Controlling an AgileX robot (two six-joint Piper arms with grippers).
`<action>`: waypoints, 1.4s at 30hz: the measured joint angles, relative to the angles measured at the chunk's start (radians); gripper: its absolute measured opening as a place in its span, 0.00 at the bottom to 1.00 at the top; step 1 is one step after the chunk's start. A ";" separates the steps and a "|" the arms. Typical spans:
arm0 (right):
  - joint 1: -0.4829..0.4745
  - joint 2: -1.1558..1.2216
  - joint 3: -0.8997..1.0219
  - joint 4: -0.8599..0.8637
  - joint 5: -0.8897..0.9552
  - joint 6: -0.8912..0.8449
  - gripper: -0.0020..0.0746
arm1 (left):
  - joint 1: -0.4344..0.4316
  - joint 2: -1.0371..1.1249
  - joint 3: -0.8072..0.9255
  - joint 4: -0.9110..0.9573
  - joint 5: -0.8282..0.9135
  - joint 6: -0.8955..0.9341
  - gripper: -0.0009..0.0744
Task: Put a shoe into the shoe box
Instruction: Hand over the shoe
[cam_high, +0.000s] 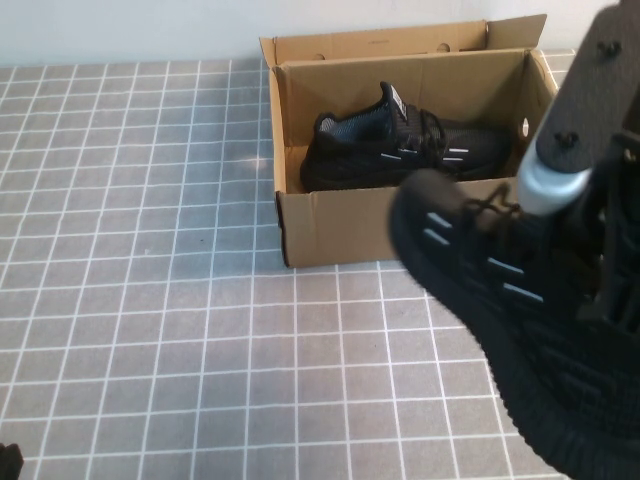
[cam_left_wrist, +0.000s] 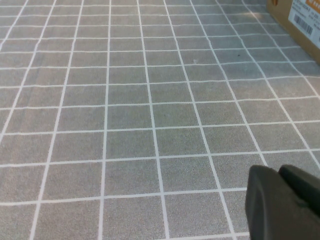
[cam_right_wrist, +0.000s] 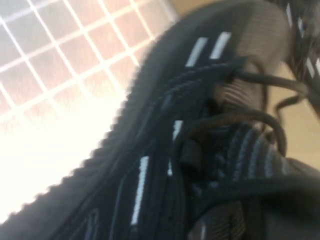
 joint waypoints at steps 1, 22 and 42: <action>0.000 0.002 -0.002 0.005 -0.016 -0.009 0.05 | 0.000 0.000 0.000 0.000 0.000 0.000 0.02; 0.000 0.071 -0.002 0.017 -0.109 -0.046 0.05 | 0.000 0.000 0.001 0.016 -0.071 0.005 0.01; 0.000 0.084 -0.002 -0.001 -0.131 -0.047 0.05 | -0.029 0.222 -0.223 -0.191 -0.125 -0.239 0.01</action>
